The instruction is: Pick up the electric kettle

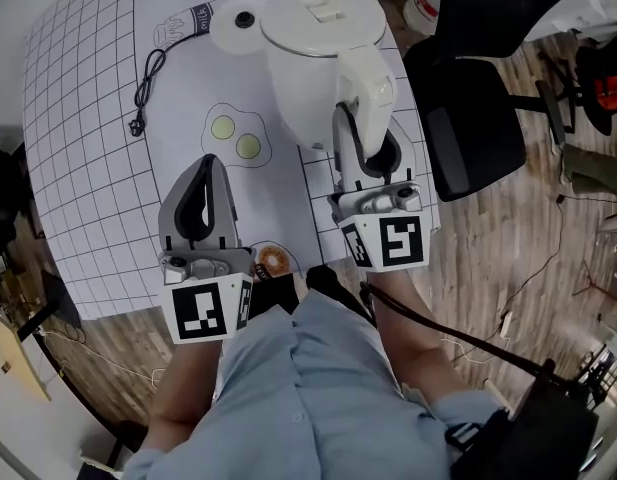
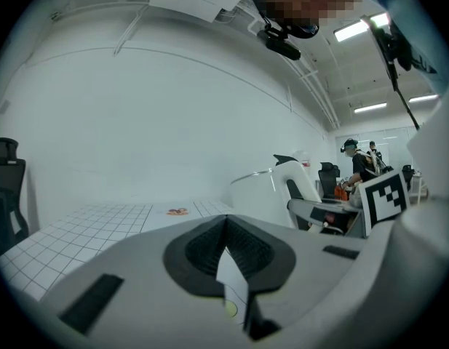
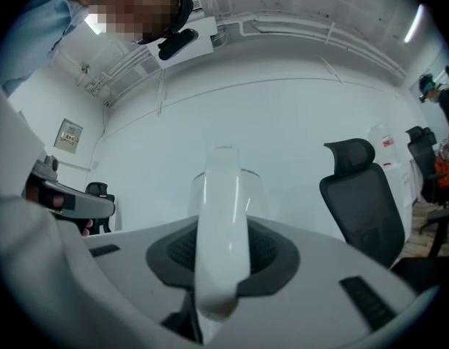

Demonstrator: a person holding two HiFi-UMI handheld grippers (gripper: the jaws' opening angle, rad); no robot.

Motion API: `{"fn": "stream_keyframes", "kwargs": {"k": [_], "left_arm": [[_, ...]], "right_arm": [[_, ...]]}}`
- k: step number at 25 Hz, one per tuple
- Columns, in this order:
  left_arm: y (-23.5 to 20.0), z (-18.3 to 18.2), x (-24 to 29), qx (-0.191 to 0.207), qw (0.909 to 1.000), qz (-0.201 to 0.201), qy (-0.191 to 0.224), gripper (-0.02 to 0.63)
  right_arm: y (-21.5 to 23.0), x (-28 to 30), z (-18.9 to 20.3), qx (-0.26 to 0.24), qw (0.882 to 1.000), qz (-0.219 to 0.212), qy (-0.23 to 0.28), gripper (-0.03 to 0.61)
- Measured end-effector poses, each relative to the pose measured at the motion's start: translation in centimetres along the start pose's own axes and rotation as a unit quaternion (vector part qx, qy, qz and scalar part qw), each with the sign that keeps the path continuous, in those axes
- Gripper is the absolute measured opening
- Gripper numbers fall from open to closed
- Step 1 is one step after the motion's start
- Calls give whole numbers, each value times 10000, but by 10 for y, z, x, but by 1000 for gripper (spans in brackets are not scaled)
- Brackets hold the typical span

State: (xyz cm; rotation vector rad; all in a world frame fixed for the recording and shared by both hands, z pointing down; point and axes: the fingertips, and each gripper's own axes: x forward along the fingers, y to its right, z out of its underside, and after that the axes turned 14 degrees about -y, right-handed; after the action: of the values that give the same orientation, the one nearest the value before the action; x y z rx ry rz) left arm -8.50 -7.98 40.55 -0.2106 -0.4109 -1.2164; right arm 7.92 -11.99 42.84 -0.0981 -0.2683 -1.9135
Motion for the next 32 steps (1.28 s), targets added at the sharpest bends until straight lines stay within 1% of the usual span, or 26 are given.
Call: {"fn": "stream_keyframes", "kwargs": {"k": [6, 16, 22, 23, 25, 27, 30, 32], "left_arm": [[13, -6, -13, 54, 9999, 15, 108, 0], [34, -19, -41, 177, 9994, 10, 309, 0], [44, -27, -55, 218, 9987, -66, 454, 0], [46, -28, -58, 220, 9986, -81, 478, 0], [48, -32, -64, 231, 9982, -119, 537, 0], [52, -35, -70, 245, 9977, -158, 613, 0], [58, -39, -81, 192, 9970, -197, 729, 0], [63, -39, -89, 161, 9965, -228, 789, 0]], "right_arm": [[-4, -18, 22, -218, 9995, -139, -174, 98], [4, -40, 69, -303, 9970, 62, -712, 98], [4, -40, 70, -414, 9961, 28, -772, 105], [4, -40, 70, -431, 9958, 36, -803, 119], [6, -39, 71, -410, 9949, 39, -924, 171], [8, -41, 78, -327, 9929, 32, -1140, 211], [7, -51, 97, -144, 9885, -28, -1508, 240], [5, -65, 105, -63, 9866, -36, -1630, 244]]}}
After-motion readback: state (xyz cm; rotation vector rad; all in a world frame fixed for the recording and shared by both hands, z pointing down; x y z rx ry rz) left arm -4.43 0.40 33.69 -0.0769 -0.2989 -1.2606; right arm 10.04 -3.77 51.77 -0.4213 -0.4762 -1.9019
